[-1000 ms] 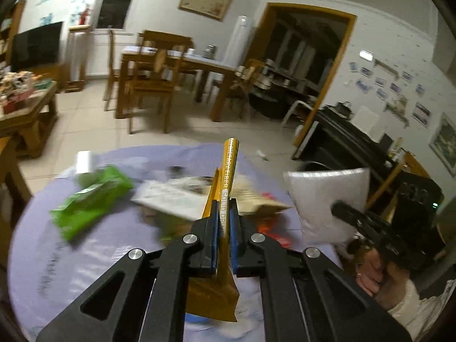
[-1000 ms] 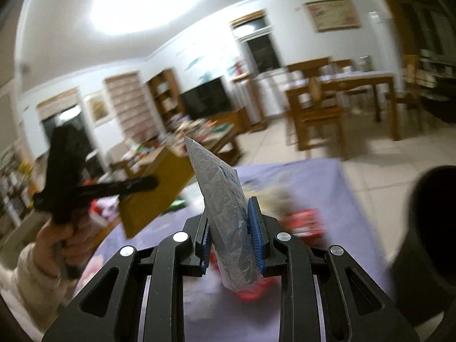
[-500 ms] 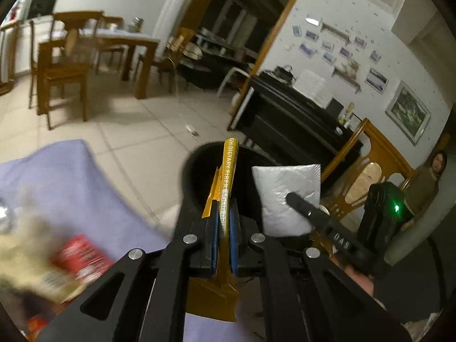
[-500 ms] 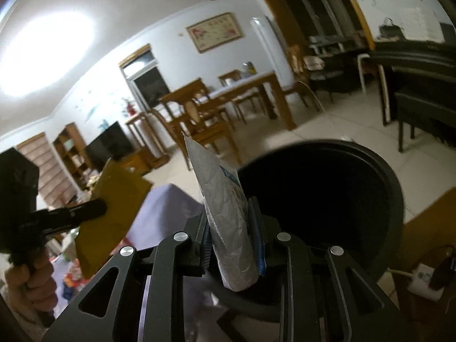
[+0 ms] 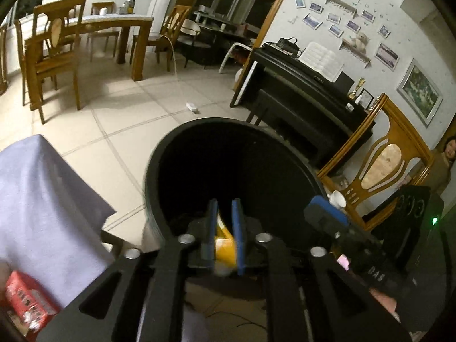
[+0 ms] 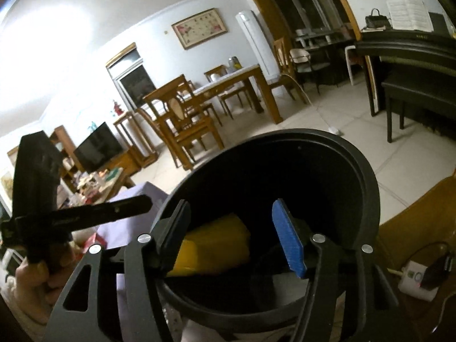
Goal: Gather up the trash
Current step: 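Carry both items to the black bin and open both grippers to drop them, then grasp the white paper cup with the left gripper while the right grasps the milk carton, then carry the cup and carton to the bin and release both, then grasp the red snack box with the right gripper while the left grasps the clear tray, then carry the red box and clear tray to the bin and release both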
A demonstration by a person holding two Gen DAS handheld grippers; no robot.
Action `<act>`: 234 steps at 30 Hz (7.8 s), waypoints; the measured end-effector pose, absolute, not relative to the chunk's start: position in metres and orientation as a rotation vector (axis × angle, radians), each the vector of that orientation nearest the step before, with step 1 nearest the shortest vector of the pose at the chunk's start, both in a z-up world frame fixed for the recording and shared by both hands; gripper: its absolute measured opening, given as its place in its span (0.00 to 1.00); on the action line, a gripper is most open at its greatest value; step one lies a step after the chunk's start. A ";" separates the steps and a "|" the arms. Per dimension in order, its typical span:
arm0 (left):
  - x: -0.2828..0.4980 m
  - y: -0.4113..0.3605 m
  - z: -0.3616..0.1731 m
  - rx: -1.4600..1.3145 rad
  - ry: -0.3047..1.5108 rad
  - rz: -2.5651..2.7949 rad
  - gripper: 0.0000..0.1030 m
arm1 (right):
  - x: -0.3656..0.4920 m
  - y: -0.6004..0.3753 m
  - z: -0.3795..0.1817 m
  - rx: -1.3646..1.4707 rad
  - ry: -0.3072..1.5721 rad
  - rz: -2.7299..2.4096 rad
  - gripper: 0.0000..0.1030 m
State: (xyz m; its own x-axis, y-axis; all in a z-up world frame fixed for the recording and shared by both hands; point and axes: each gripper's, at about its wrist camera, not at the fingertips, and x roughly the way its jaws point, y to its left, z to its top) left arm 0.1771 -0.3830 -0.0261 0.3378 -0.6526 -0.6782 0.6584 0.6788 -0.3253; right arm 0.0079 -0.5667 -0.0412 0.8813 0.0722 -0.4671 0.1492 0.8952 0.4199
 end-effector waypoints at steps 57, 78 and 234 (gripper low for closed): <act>0.232 0.030 -0.036 -0.182 0.927 -0.420 0.39 | 0.136 -0.143 0.013 -0.040 0.810 0.679 0.40; 0.133 -0.189 0.039 -0.078 0.705 -0.688 0.39 | 0.031 -0.408 0.070 0.391 0.479 0.329 0.40; 0.128 -0.299 0.007 -0.077 0.690 -0.902 0.41 | 0.002 -0.537 0.010 0.565 0.432 0.081 0.50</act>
